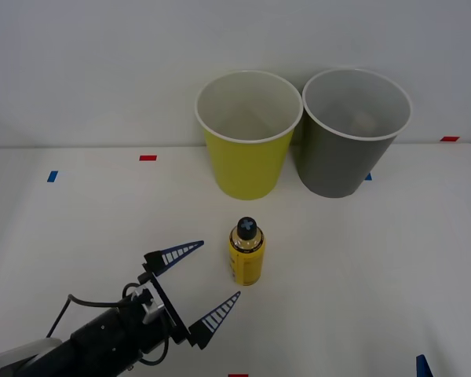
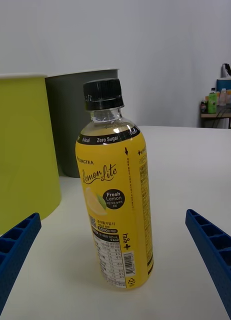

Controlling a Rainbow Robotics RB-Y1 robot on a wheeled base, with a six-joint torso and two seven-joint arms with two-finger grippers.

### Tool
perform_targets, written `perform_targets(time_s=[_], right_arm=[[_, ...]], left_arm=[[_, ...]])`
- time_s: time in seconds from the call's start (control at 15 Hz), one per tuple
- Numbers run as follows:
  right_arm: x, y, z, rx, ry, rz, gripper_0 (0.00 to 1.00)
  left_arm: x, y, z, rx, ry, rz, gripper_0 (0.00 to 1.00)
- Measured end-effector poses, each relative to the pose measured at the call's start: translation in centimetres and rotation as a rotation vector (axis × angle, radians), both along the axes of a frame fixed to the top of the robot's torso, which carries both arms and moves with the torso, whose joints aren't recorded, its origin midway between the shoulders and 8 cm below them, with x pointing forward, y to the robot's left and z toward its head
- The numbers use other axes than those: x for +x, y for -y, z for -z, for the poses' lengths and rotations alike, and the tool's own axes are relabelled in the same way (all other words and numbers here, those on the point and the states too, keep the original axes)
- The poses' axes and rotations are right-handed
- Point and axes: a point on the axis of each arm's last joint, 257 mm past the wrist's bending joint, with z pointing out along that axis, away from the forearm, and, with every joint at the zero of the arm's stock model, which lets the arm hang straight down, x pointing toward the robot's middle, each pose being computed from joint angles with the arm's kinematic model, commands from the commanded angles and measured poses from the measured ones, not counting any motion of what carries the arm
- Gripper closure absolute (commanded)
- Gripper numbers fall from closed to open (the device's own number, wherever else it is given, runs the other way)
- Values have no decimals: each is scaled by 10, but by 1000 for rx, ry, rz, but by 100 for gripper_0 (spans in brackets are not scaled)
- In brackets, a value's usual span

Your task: Put cans in the gray bin and PET bottles in the light green bin.

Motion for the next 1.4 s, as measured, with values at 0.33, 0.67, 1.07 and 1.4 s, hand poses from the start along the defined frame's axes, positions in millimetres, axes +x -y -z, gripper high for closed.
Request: perform_targets(time_s=[0.33,0.67,1.07,1.4], right_arm=[[0,0,0,0,0,0,0],[0,0,0,0,0,0,0],[0,0,0,0,0,0,0],[0,0,0,0,0,0,0]], left_arm=[[19,25,-7,-16,15,12,0],[30,48,-11,-38,-25,11,0],[41,71,-18,-43,-47,25,0],[47,83,-23,-58,-76,30,0]])
